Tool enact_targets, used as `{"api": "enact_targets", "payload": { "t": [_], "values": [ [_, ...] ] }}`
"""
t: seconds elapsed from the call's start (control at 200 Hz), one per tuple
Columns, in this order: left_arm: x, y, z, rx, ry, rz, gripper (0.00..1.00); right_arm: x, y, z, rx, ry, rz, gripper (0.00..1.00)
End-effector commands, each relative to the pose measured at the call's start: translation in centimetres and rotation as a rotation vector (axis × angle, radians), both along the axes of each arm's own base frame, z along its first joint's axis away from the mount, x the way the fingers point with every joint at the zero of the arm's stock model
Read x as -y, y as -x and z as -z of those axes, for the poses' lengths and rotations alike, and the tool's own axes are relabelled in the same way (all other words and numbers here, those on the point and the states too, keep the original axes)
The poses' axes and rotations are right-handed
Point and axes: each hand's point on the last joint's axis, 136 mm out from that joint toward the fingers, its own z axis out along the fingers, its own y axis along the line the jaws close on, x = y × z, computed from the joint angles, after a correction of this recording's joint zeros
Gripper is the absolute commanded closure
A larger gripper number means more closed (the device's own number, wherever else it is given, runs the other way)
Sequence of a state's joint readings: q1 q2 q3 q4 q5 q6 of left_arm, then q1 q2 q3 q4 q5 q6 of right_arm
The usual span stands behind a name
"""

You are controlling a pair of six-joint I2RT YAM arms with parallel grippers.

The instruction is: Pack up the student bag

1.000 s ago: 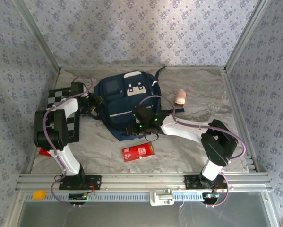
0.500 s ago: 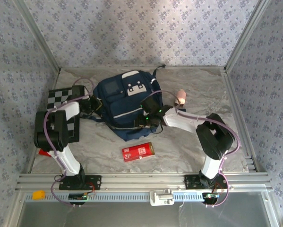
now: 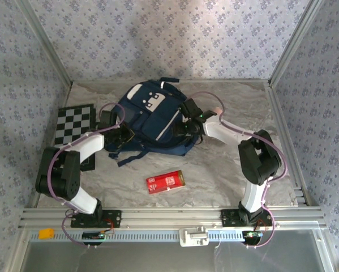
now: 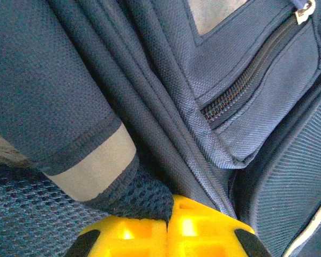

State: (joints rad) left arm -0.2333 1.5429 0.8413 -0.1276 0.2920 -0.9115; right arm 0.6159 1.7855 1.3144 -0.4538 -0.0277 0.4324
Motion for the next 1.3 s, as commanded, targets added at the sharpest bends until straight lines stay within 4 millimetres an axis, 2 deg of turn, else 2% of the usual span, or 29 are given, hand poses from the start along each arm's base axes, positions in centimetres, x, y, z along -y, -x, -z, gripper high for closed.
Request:
{"api": "enact_targets", "payload": {
  "t": [0.0, 0.155, 0.25, 0.38, 0.525, 0.57, 0.645, 0.855, 1.044, 1.294],
  "values": [
    [3.0, 0.6, -2.9, 0.049, 0.074, 0.068, 1.00, -0.1, 3.2, -2.4, 0.020, 0.037, -0.020, 0.39],
    [3.7, 0.8, -3.5, 0.069, 0.100, 0.062, 1.00, -0.4, 7.0, -3.8, 0.033, 0.051, -0.014, 0.36],
    [4.2, 0.7, -3.9, 0.075, 0.122, 0.070, 1.00, -0.7, 9.8, -3.6, 0.006, 0.081, -0.016, 0.35],
    [4.2, 0.7, -4.3, 0.078, 0.129, 0.056, 1.00, -3.2, 12.4, -3.3, -0.006, 0.053, -0.031, 0.37],
    [5.0, 0.6, -5.2, 0.092, 0.172, 0.058, 1.00, -6.3, 13.4, -2.4, -0.017, 0.024, -0.002, 0.41],
    [5.1, 0.6, -5.4, 0.093, 0.177, 0.059, 1.00, -8.3, 13.2, -2.4, -0.008, -0.026, -0.019, 0.42],
    [5.5, 0.7, -5.9, 0.102, 0.188, 0.060, 1.00, -10.3, 12.7, -2.2, 0.014, -0.039, -0.021, 0.43],
    [5.5, 1.2, -7.2, 0.121, 0.200, 0.051, 1.00, -12.9, 10.1, -0.8, 0.029, -0.086, 0.082, 0.47],
    [5.8, 1.6, -7.9, 0.134, 0.206, 0.060, 1.00, -12.8, 7.4, 0.0, 0.047, -0.105, 0.203, 0.50],
    [6.3, 1.9, -8.7, 0.148, 0.228, 0.075, 1.00, -12.6, 4.7, -1.6, 0.200, -0.062, 0.220, 0.54]
  ]
}}
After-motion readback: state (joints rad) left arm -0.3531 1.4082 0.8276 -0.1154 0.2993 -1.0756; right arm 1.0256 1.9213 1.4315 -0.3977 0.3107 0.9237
